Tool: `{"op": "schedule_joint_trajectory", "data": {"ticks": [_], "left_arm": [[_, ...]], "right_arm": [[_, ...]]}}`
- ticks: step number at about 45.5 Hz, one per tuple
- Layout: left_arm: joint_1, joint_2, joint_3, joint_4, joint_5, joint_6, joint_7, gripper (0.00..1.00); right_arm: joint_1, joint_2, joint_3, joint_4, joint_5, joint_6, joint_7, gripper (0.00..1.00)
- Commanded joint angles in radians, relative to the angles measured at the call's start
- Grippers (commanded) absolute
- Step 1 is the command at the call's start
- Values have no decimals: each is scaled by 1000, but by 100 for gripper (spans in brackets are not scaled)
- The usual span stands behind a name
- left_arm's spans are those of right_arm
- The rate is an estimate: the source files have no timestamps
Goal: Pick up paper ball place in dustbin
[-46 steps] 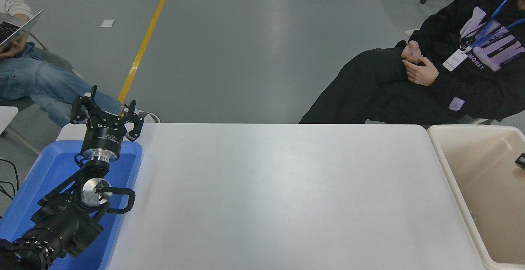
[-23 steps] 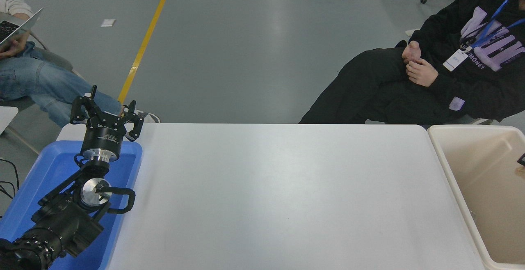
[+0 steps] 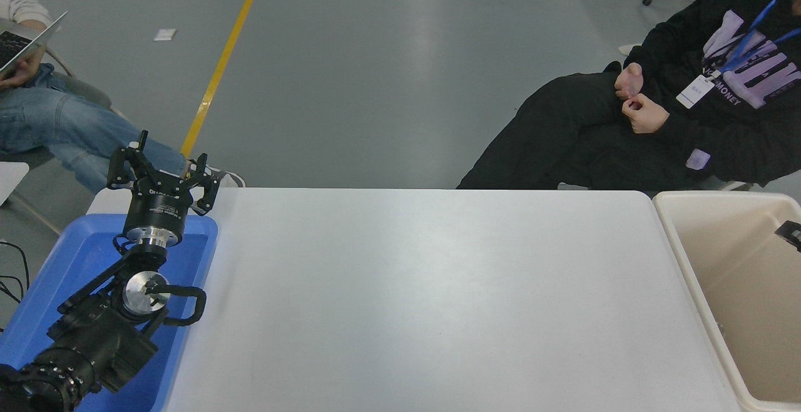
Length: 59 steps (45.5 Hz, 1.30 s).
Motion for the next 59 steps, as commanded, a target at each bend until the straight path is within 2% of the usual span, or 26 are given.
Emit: {"op": "schedule_joint_trajectory", "data": {"ticks": [1, 8, 14, 17, 26, 41, 59], "left_arm": [[0, 0, 0, 0, 0, 0, 0, 99], [0, -1, 1, 0, 0, 1, 0, 99], [0, -1, 1, 0, 0, 1, 0, 99], [0, -1, 1, 0, 0, 1, 0, 99], [0, -1, 1, 0, 0, 0, 0, 99], [0, -1, 1, -1, 0, 1, 0, 99], [0, -1, 1, 0, 0, 1, 0, 99]], "right_arm": [[308, -67, -192, 341, 4, 26, 3, 100], [543, 8, -458, 513, 4, 81, 5, 100], [653, 52, -510, 576, 6, 164, 5, 100], [731, 65, -516, 591, 4, 276, 5, 100], [964, 142, -519, 594, -2, 735, 5, 100], [1187, 265, -423, 668, 3, 735, 5, 100], [1204, 378, -355, 795, -8, 735, 2, 100]]}}
